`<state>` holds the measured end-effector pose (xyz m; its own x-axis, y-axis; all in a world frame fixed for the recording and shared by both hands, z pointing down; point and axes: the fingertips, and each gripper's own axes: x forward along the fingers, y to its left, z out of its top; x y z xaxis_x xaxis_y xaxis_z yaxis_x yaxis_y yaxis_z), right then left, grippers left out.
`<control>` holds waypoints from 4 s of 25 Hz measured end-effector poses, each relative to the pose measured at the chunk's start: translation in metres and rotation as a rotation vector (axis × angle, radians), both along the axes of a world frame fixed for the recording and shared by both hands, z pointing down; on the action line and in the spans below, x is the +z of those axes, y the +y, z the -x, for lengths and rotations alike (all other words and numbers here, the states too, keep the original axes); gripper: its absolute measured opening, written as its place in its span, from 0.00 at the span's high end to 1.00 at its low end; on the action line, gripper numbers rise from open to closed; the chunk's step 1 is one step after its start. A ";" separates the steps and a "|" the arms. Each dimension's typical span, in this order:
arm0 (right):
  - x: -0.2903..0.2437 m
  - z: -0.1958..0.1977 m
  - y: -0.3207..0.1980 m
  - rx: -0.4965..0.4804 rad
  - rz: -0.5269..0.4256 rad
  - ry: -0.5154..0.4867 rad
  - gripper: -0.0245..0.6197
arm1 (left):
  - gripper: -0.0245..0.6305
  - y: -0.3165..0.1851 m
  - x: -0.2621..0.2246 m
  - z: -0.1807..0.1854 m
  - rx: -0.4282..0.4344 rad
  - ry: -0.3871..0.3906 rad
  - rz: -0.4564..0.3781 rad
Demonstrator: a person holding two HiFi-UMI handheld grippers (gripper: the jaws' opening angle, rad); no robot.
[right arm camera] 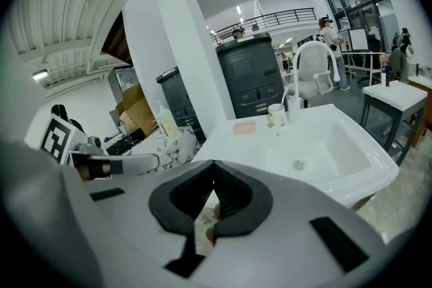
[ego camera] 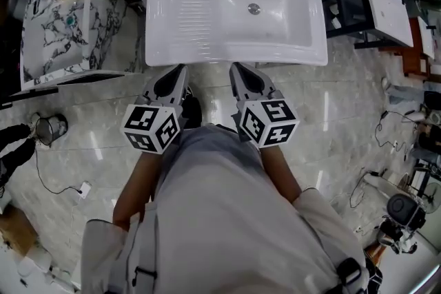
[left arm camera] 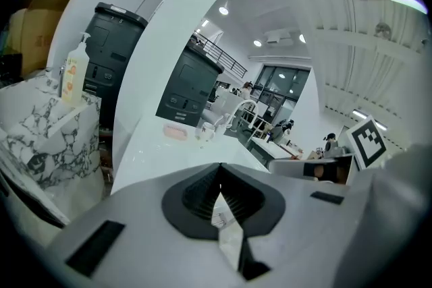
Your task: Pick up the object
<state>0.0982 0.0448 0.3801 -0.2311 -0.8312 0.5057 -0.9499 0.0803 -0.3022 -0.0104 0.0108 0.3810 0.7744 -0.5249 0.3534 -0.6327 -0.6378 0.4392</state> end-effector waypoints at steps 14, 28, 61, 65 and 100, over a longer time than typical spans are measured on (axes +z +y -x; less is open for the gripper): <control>-0.002 0.009 -0.060 0.015 -0.005 0.082 0.95 | 0.96 -0.052 0.010 0.014 0.044 0.000 -0.010; 0.000 -0.012 -0.087 -0.009 0.008 0.143 0.95 | 0.96 -0.066 0.010 0.016 0.020 -0.044 -0.016; -0.005 -0.051 -0.198 -0.276 -0.057 0.304 0.95 | 0.96 -0.121 0.009 -0.022 -0.053 -0.019 0.020; -0.001 -0.049 -0.206 -0.304 -0.048 0.320 0.95 | 0.96 -0.126 0.011 -0.023 -0.052 -0.024 0.020; 0.039 -0.059 -0.280 -0.376 0.003 0.434 0.94 | 0.96 -0.158 0.030 -0.023 -0.104 -0.063 0.069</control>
<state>0.1575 -0.2348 0.4192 -0.2813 -0.7303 0.6225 -0.8932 0.4364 0.1084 0.0128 -0.1472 0.4112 0.6921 -0.5742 0.4375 -0.7216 -0.5367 0.4372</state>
